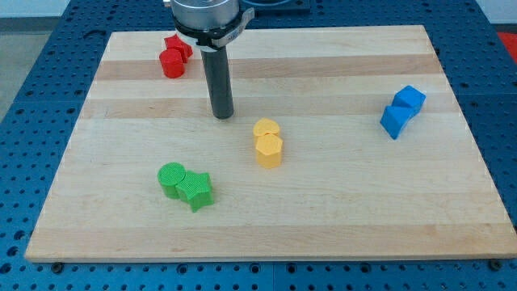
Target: Move yellow heart towards right
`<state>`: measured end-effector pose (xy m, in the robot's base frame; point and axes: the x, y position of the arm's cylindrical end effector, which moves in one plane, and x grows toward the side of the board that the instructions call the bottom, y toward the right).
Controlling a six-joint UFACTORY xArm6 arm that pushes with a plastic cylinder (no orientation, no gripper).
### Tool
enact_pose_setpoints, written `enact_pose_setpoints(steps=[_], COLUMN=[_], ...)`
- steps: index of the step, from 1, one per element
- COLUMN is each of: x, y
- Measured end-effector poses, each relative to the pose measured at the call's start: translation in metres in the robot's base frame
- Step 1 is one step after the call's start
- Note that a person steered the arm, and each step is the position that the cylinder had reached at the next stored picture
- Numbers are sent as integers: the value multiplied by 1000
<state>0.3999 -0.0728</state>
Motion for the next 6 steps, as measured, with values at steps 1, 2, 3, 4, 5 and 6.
enact_pose_setpoints(steps=[1, 2, 3, 4, 5, 6], x=[50, 50, 50, 50, 50, 52], y=[0, 0, 40, 76, 78, 100])
